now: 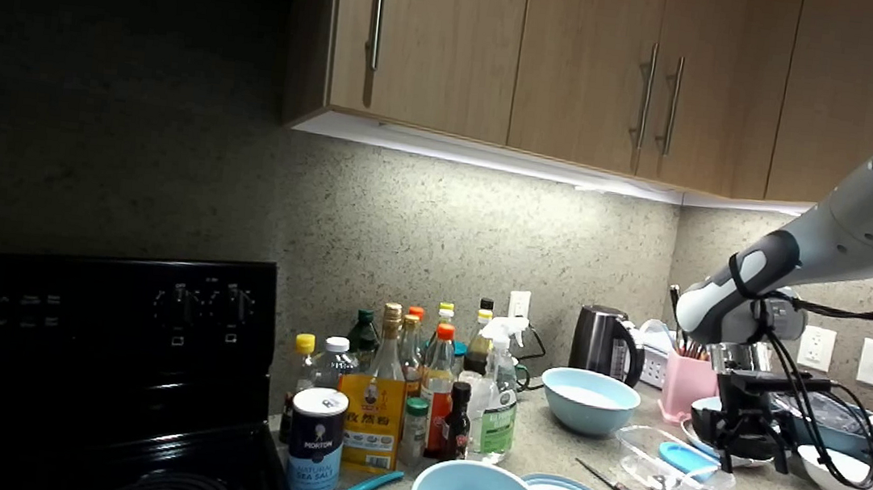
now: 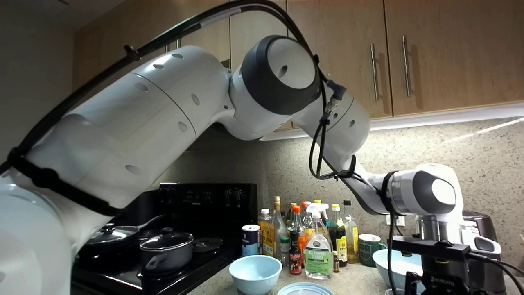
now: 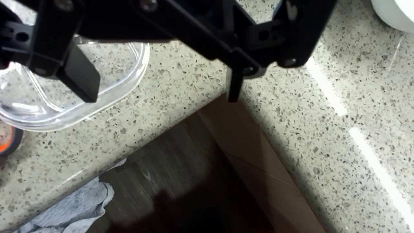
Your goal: Remove the silver spoon from the clear bowl and place it inside the blue bowl on the left
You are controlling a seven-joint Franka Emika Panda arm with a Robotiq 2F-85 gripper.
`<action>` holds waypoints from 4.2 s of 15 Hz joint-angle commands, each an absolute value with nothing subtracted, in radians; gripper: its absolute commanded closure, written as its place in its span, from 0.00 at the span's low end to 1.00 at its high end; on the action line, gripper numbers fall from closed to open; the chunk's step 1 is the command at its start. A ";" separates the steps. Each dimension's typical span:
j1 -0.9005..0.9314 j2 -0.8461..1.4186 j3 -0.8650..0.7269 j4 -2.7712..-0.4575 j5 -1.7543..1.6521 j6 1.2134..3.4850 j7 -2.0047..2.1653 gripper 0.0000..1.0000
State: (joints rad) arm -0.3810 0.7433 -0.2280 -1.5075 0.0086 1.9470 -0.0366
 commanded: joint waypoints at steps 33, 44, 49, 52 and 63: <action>-0.511 1.034 -0.173 -1.001 0.065 1.658 -0.104 0.53; -0.540 1.057 -0.157 -0.875 0.073 1.577 -0.084 0.93; -0.543 1.019 -0.150 -0.892 0.085 1.607 -0.087 0.95; -0.526 0.957 -0.150 -0.940 0.079 1.671 -0.084 0.96; -0.484 0.730 -0.151 -1.142 0.079 1.902 -0.058 0.99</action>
